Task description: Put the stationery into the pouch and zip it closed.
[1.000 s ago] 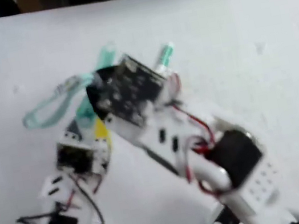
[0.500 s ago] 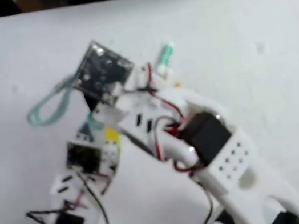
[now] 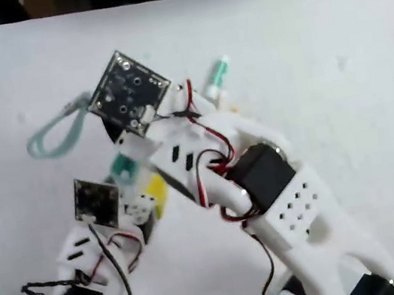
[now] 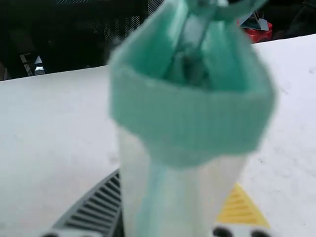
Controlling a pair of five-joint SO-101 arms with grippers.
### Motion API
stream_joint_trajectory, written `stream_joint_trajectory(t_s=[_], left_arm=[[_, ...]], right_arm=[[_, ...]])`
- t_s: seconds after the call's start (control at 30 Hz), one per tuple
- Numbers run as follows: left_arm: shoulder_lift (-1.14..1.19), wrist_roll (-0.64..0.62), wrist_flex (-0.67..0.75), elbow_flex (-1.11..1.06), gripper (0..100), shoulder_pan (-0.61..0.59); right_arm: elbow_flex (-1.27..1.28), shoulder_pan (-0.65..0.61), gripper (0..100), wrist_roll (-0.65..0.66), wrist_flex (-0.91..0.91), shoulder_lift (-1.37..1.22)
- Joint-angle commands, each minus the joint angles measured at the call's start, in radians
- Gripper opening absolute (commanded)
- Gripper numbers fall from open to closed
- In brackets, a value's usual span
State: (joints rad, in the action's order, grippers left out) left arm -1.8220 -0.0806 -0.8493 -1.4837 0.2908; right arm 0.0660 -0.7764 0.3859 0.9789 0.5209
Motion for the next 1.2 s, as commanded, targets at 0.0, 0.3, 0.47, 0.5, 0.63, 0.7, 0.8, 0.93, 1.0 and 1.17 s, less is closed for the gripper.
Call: stream_joint_trajectory(t_s=[0.0,0.3,0.47,0.5,0.63,0.7,0.8,0.93,1.0,1.17], left_arm=[[0.008,-0.015,0.008,0.043,16,0.018],[0.008,0.103,0.014,0.041,2,0.027],[0.008,0.103,0.008,0.041,2,0.027],[0.008,0.103,0.008,0.041,2,0.027],[0.008,0.103,0.006,0.041,2,0.027],[0.008,0.103,0.006,0.041,2,0.027],[0.008,0.103,0.006,0.041,2,0.027],[0.008,0.103,0.006,0.041,2,0.027],[0.008,0.103,0.006,0.041,2,0.027],[0.008,0.104,0.006,0.041,2,0.027]], right_arm=[[-0.006,0.008,1.7,0.002,-0.054,-0.001],[-0.008,0.008,1.7,0.003,-0.16,-0.071],[-0.011,0.073,1.7,0.003,-0.229,-0.079],[-0.011,0.094,1.7,0.003,-0.243,-0.079],[-0.008,0.173,1.7,0.003,-0.263,-0.079],[-0.006,0.203,1.7,0.003,-0.263,-0.079],[-0.005,0.239,1.7,0.003,-0.265,-0.081],[-0.005,0.277,1.7,0.003,-0.3,-0.11],[-0.006,0.291,1.7,0.003,-0.314,-0.14],[-0.011,0.32,1.7,-0.003,-0.334,-0.197]])
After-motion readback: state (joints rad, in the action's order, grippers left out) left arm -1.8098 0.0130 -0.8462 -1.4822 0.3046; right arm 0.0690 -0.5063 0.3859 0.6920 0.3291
